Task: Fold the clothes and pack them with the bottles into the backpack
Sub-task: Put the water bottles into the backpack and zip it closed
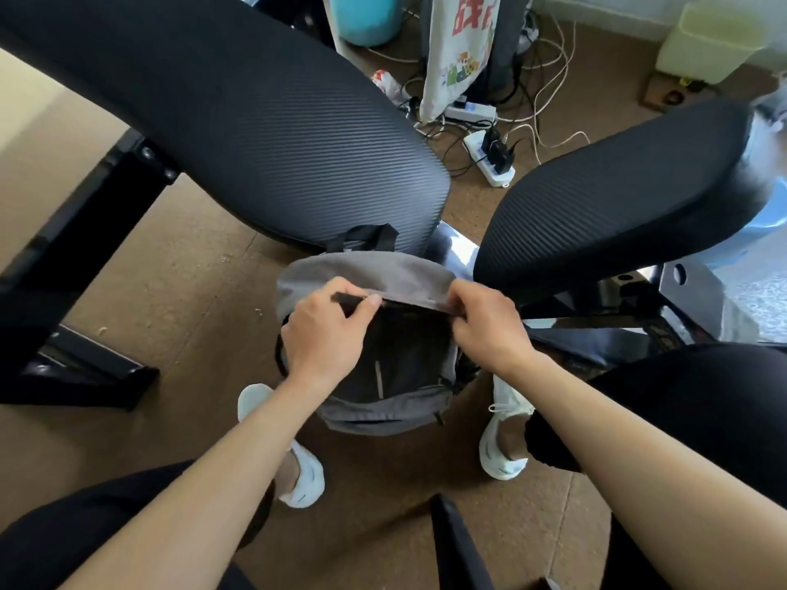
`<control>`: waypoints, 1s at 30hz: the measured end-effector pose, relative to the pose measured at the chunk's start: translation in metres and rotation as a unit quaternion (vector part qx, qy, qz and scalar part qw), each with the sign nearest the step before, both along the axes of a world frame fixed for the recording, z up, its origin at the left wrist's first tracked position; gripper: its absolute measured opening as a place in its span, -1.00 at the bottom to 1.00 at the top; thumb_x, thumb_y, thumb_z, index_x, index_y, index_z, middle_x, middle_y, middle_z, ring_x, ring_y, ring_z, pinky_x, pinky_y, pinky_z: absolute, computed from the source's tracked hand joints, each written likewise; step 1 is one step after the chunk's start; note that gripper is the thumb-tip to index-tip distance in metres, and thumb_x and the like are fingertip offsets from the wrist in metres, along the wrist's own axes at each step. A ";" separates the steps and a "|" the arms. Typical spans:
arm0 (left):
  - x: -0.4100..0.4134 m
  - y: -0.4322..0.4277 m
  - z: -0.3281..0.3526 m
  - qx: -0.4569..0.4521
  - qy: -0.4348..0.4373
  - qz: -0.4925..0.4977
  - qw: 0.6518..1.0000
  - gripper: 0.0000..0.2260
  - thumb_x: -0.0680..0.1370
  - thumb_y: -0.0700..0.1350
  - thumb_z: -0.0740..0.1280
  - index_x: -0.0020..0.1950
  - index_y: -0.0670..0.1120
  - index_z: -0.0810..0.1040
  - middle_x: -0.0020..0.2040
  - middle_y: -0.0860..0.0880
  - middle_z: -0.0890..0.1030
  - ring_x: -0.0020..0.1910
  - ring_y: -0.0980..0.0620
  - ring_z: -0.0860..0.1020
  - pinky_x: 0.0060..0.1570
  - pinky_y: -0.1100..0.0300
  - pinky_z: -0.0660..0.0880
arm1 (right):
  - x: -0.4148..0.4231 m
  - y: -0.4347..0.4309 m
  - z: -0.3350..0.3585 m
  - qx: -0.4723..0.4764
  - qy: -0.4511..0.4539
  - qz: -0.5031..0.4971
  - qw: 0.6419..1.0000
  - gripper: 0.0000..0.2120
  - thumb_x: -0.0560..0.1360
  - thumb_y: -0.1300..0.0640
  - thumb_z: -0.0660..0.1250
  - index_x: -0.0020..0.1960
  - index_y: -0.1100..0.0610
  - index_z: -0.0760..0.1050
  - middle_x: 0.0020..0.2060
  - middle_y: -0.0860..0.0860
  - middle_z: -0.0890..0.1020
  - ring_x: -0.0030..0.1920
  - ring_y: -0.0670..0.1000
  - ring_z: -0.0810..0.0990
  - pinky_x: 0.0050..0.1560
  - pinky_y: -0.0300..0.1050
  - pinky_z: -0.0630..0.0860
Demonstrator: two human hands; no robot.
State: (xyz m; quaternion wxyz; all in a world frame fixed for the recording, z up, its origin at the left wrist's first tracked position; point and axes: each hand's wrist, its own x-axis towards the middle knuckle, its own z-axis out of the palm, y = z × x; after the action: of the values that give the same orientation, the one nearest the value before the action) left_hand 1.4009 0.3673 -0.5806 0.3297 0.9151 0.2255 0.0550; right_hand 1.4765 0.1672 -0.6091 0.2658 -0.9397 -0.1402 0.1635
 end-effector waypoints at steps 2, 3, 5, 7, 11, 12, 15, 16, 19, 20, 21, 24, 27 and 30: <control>-0.009 0.031 -0.004 -0.044 0.011 0.089 0.995 -0.86 0.59 0.11 0.41 -0.04 0.07 0.66 -0.11 0.07 0.64 -0.08 0.02 0.57 -0.08 0.05 0.50 | 0.004 -0.001 0.000 -0.012 0.006 -0.034 0.999 -0.81 0.42 0.33 0.26 -0.07 0.07 0.44 -0.16 0.01 0.57 -0.11 0.19 0.56 -0.08 0.13 0.55; -0.013 0.044 -0.007 -0.067 0.005 0.136 0.988 -0.87 0.58 0.09 0.42 -0.07 0.06 0.65 -0.10 0.03 0.66 -0.05 -0.05 0.60 -0.03 -0.02 0.55 | 0.006 0.001 0.002 -0.019 0.010 -0.045 0.999 -0.80 0.41 0.33 0.25 -0.06 0.06 0.44 -0.16 0.01 0.57 -0.11 0.18 0.56 -0.07 0.12 0.56; -0.022 0.059 -0.013 -0.104 -0.017 0.203 0.974 -0.87 0.57 0.05 0.45 -0.09 0.02 0.66 -0.12 -0.03 0.68 -0.03 -0.15 0.63 0.01 -0.08 0.59 | 0.006 0.006 0.004 -0.035 0.025 -0.054 0.998 -0.78 0.41 0.32 0.25 -0.03 0.05 0.46 -0.12 0.00 0.58 -0.07 0.17 0.56 -0.07 0.06 0.54; -0.027 0.063 -0.015 -0.132 -0.030 0.217 0.967 -0.87 0.56 0.00 0.46 -0.09 -0.03 0.67 -0.15 -0.04 0.68 -0.05 -0.15 0.64 0.02 -0.07 0.59 | 0.005 0.014 0.008 -0.050 0.036 -0.048 0.997 -0.75 0.40 0.32 0.26 0.01 0.06 0.47 -0.06 0.01 0.59 0.00 0.17 0.55 -0.04 0.05 0.53; -0.029 0.068 -0.018 -0.215 -0.034 0.215 0.952 -0.91 0.54 -0.01 0.49 -0.11 -0.01 0.68 -0.15 -0.03 0.70 -0.07 -0.08 0.66 0.06 -0.12 0.62 | 0.001 0.039 0.020 -0.031 0.001 0.001 1.000 -0.59 0.37 0.24 0.36 0.21 0.08 0.46 0.12 0.05 0.50 0.18 0.14 0.44 0.15 0.07 0.45; -0.030 0.070 -0.018 -0.233 -0.033 0.214 0.948 -0.92 0.54 -0.03 0.49 -0.11 0.00 0.68 -0.15 -0.03 0.70 -0.07 -0.05 0.66 0.07 -0.13 0.62 | -0.003 0.049 0.024 0.000 -0.015 0.024 1.000 -0.57 0.37 0.22 0.38 0.23 0.07 0.46 0.14 0.04 0.49 0.19 0.13 0.43 0.18 0.06 0.42; -0.031 0.072 -0.019 -0.255 -0.038 0.194 0.947 -0.93 0.54 -0.08 0.51 -0.12 -0.04 0.70 -0.15 -0.02 0.71 -0.06 -0.02 0.66 0.07 -0.11 0.61 | -0.018 0.079 0.033 0.071 -0.045 0.109 0.991 -0.59 0.44 0.14 0.43 0.27 0.04 0.49 0.19 -0.01 0.51 0.24 0.10 0.40 0.24 0.08 0.39; -0.031 0.073 -0.019 -0.257 -0.039 0.182 0.948 -0.94 0.53 -0.08 0.51 -0.12 -0.03 0.70 -0.15 -0.02 0.71 -0.05 -0.02 0.67 0.07 -0.11 0.62 | -0.022 0.090 0.033 0.074 -0.049 0.134 0.987 -0.61 0.47 0.09 0.44 0.28 0.02 0.49 0.21 -0.02 0.51 0.27 0.09 0.40 0.25 0.08 0.39; -0.035 0.079 -0.022 -0.272 -0.027 0.153 0.950 -0.93 0.51 -0.06 0.53 -0.16 0.03 0.71 -0.19 0.01 0.72 -0.07 -0.02 0.69 0.06 -0.16 0.63 | -0.030 0.117 0.029 0.038 -0.069 0.185 0.979 -0.58 0.50 -0.02 0.45 0.32 0.01 0.48 0.22 -0.02 0.53 0.25 0.09 0.42 0.21 0.07 0.39; -0.036 0.082 -0.023 -0.277 -0.022 0.145 0.949 -0.93 0.50 -0.05 0.54 -0.17 0.03 0.72 -0.20 0.01 0.72 -0.07 -0.02 0.69 0.05 -0.17 0.63 | -0.031 0.124 0.026 0.021 -0.080 0.196 0.977 -0.59 0.51 -0.02 0.45 0.32 0.02 0.49 0.20 -0.01 0.55 0.23 0.11 0.44 0.19 0.07 0.40; -0.037 0.085 -0.024 -0.278 -0.021 0.137 0.950 -0.94 0.49 -0.04 0.54 -0.17 0.02 0.72 -0.20 0.00 0.72 -0.07 -0.02 0.69 0.05 -0.17 0.63 | -0.032 0.129 0.024 0.010 -0.087 0.202 0.976 -0.63 0.52 -0.01 0.44 0.28 0.04 0.52 0.16 0.01 0.56 0.21 0.12 0.46 0.16 0.06 0.43; -0.042 0.095 -0.027 -0.264 -0.024 0.129 0.956 -0.93 0.50 -0.08 0.54 -0.16 -0.05 0.73 -0.22 -0.02 0.71 -0.09 0.03 0.68 0.04 -0.08 0.63 | -0.031 0.137 0.023 0.016 -0.080 0.195 0.977 -0.84 0.54 0.03 0.43 0.07 0.08 0.57 -0.01 0.01 0.59 0.09 0.09 0.52 0.01 0.08 0.52; -0.044 0.105 -0.032 -0.259 -0.011 0.142 0.955 -0.91 0.53 -0.09 0.52 -0.14 -0.08 0.73 -0.22 -0.02 0.69 -0.12 0.06 0.64 -0.06 0.09 0.55 | -0.027 0.136 0.024 0.025 -0.096 0.184 0.978 -0.89 0.54 0.06 0.43 -0.04 0.08 0.55 -0.08 -0.04 0.58 0.01 0.04 0.53 -0.09 0.09 0.54; -0.047 0.113 -0.044 -0.295 0.012 0.183 0.938 -0.90 0.54 -0.09 0.51 -0.13 -0.10 0.72 -0.21 -0.02 0.70 -0.14 0.07 0.64 -0.15 0.18 0.48 | -0.025 0.133 0.022 0.031 -0.115 0.176 0.977 -0.90 0.54 0.09 0.43 -0.06 0.08 0.53 -0.09 -0.06 0.58 -0.01 0.02 0.53 -0.16 0.03 0.51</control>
State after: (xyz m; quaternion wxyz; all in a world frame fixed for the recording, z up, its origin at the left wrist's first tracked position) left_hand 1.3538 0.4800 -0.6241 0.5661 0.7204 0.3992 0.0345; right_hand 1.4515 0.2998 -0.5868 0.2436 -0.9041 -0.3383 0.0938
